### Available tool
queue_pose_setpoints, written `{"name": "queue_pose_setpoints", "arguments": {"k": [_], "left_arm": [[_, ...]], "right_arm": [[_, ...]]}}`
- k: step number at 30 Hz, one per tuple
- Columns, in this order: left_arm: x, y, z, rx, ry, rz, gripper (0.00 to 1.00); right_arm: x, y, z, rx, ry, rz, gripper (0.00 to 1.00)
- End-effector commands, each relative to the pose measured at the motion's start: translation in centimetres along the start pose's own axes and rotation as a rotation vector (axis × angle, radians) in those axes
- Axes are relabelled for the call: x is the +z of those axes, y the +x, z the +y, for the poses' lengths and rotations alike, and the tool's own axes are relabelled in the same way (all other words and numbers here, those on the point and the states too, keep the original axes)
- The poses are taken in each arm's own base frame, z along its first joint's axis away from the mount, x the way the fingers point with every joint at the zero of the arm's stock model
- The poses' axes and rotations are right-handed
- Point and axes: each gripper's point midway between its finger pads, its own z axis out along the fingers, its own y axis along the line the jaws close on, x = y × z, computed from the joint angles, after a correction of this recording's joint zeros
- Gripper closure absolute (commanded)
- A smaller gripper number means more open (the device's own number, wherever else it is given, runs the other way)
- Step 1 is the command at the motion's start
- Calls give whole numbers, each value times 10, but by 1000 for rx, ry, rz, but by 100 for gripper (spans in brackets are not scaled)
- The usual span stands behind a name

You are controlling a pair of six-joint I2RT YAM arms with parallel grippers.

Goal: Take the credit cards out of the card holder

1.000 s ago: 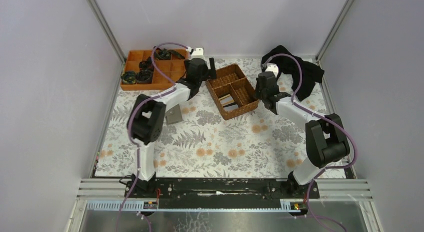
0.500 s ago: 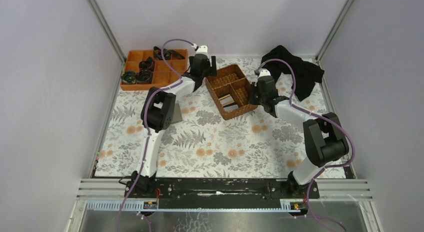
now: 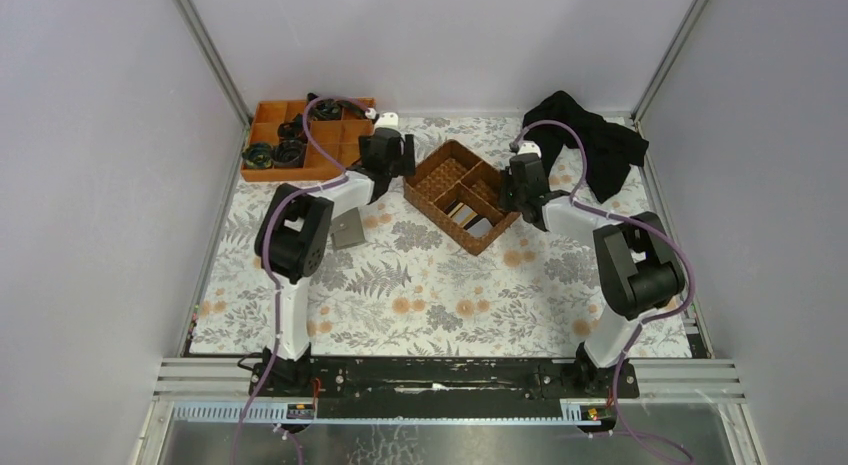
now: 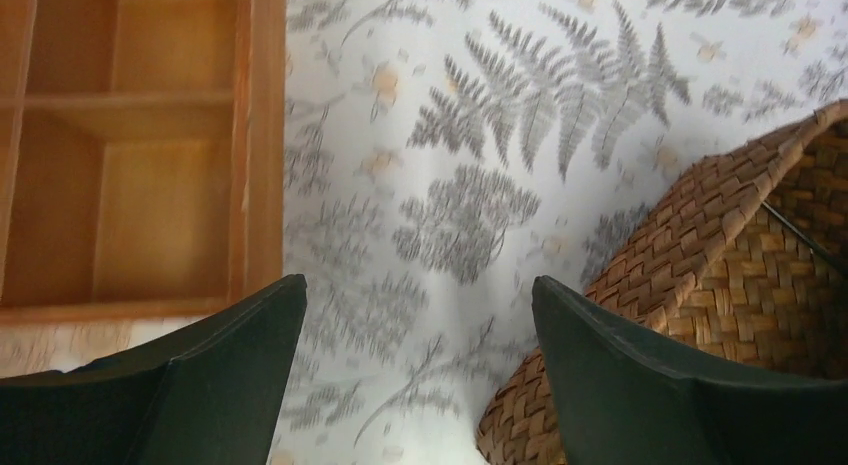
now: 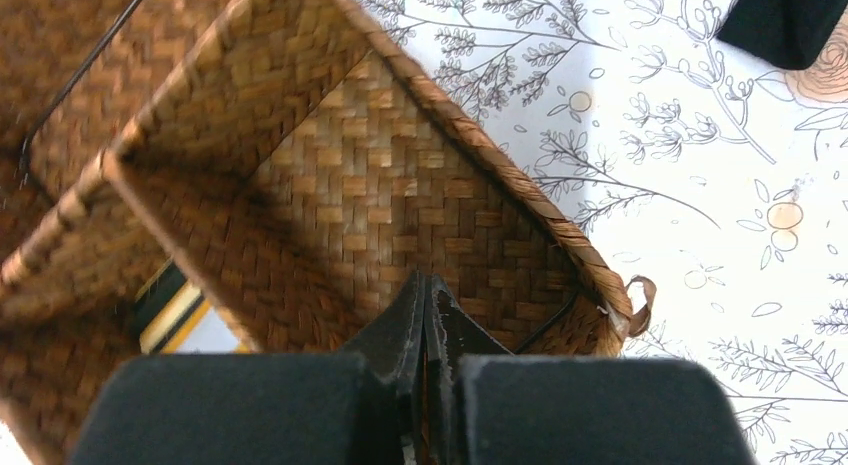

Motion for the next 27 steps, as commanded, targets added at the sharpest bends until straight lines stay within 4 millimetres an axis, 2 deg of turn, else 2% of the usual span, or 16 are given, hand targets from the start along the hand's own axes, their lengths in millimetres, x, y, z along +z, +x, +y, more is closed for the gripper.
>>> {"name": "queue_pose_setpoints", "arguments": {"k": [1,5,7,9,11,12,14,16,17,18,19,21,23,26,27], "left_arm": [[-32,53,8,15,-9,143,10],[-60,61,13,-45,-2,163,8],[-69,61,25,-62,-41,148,2],[-74,54,31,-92,-45,130,0],[-81,39,32,-132,-18,112,0],[-84,35,32,-145,-6,101,0],[-92,27,34,-156,0,72,0],[-98,26,41,-171,-31,55,0],[-100,26,46,-183,-54,46,0],[-102,28,50,-198,-68,45,0],[-104,29,54,-207,-77,55,0],[-108,34,62,-230,-96,74,0],[-112,36,67,-244,-98,77,1],[-112,39,67,-262,-94,84,6],[-110,40,65,-267,-86,94,6]], "right_arm": [[8,-30,-5,6,60,-61,100],[23,-44,-6,14,89,-42,100],[27,-53,-3,14,91,-45,100],[23,-67,9,24,42,-73,100],[12,-79,29,27,-66,-109,98],[5,-84,38,31,-113,-126,93],[-7,-87,50,29,-179,-142,76],[-15,-84,60,7,-222,-137,47],[-17,-80,65,-7,-237,-130,38],[-19,-75,72,-27,-250,-121,33],[-21,-70,76,-40,-256,-112,31],[-25,-57,83,-52,-262,-89,32],[-34,-47,88,-48,-289,-72,43],[-58,-32,97,-61,-356,-70,78],[-63,-25,99,-71,-371,-55,86]]}}
